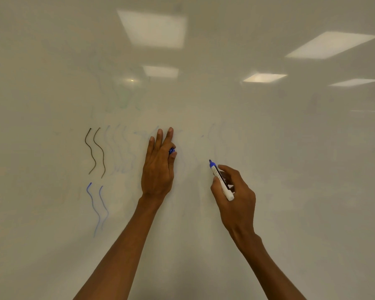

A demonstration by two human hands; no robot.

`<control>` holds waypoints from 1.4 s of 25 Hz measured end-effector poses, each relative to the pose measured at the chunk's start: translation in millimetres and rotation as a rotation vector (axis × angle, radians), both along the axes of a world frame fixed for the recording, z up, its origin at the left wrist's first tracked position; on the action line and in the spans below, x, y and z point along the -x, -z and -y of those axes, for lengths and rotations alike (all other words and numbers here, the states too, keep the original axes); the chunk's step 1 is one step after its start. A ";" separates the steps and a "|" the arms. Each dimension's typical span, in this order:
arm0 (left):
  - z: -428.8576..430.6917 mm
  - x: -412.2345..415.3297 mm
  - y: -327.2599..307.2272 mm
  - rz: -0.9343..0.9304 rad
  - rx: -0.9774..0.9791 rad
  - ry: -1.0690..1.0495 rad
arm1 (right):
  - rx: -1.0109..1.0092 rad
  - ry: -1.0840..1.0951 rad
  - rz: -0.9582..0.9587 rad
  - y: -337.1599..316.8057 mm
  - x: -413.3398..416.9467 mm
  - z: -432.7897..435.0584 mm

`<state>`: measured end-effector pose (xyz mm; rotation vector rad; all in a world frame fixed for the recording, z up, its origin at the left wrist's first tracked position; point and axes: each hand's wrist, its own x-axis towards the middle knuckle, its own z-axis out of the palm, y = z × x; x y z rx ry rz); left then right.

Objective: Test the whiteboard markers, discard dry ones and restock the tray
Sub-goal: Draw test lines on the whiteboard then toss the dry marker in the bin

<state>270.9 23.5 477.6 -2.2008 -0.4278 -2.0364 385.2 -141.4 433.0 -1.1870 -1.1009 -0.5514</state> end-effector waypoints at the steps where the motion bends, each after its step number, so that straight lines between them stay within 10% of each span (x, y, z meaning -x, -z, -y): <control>1: -1.0 0.0 0.1 -0.006 0.024 -0.001 | -0.009 0.029 0.029 -6.7 0.9 -2.8; 14: -4.5 0.2 -5.3 -0.046 -0.052 -0.007 | 0.115 0.367 0.181 37.9 8.3 6.9; 27: 41.4 35.3 17.7 0.069 0.202 0.296 | 0.184 -0.560 -0.709 53.2 41.6 49.0; 35: 88.7 79.4 126.7 0.759 1.226 0.814 | 0.252 -0.745 -0.915 93.9 96.3 42.9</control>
